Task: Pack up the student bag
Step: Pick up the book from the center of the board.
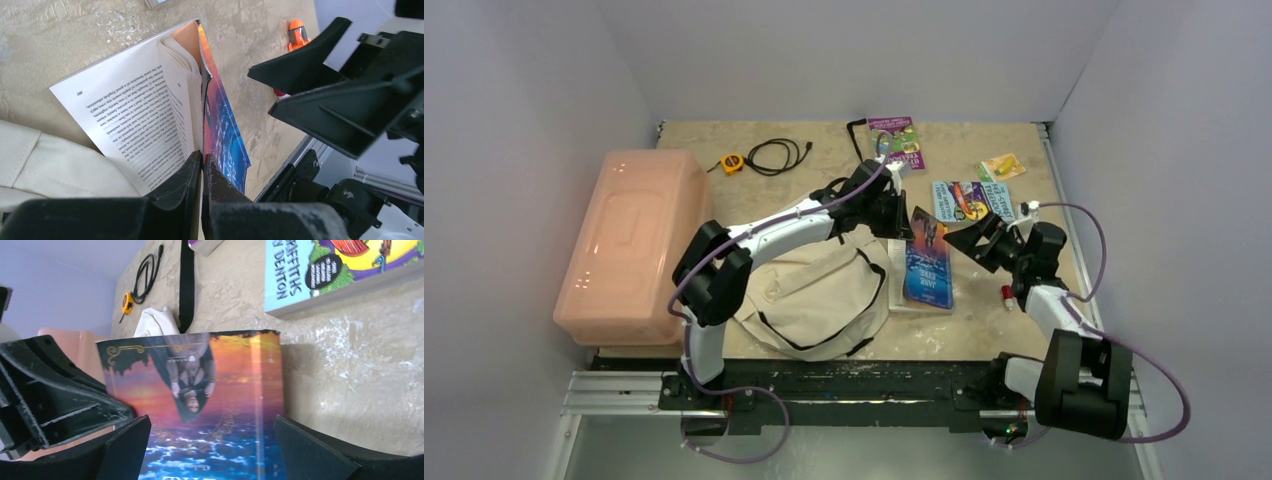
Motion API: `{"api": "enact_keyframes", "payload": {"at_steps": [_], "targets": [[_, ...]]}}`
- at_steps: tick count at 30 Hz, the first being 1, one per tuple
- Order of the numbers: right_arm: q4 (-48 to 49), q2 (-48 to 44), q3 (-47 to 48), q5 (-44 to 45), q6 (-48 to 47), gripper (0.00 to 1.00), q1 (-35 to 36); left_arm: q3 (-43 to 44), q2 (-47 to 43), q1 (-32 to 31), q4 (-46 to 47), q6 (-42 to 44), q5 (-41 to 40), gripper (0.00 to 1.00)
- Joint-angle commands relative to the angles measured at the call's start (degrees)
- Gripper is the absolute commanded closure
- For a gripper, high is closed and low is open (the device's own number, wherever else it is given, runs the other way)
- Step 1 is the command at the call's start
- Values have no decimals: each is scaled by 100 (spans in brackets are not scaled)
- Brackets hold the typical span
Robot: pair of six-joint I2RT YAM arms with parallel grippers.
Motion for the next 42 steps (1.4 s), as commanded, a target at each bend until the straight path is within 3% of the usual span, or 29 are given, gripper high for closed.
{"api": "enact_keyframes", "payload": {"at_steps": [1,10,16,29,32,39,42], "targets": [[1486,602,-425,-1035,550,1,-228,-106,-685,168,675,-59,568,100],[3559,2272,-761,-1572,1319,1,-228,-198,-1041,212,913,-280,901,100],[4936,2841,-940,-1943,2027,3,-162,-269,-1072,220,875,-246,904,100],[6399,3529,-962,-2173,2871,26,167,-480,-689,396,636,-288,680,100],[6426,3478,-989,-2148,2862,36,188,-475,-536,480,364,-350,556,100],[6186,3261,-960,-2124,2867,67,225,-576,-772,519,-155,-211,53,51],[5130,2863,-809,-1956,2615,84,221,-597,-1051,519,-456,42,-249,37]]}}
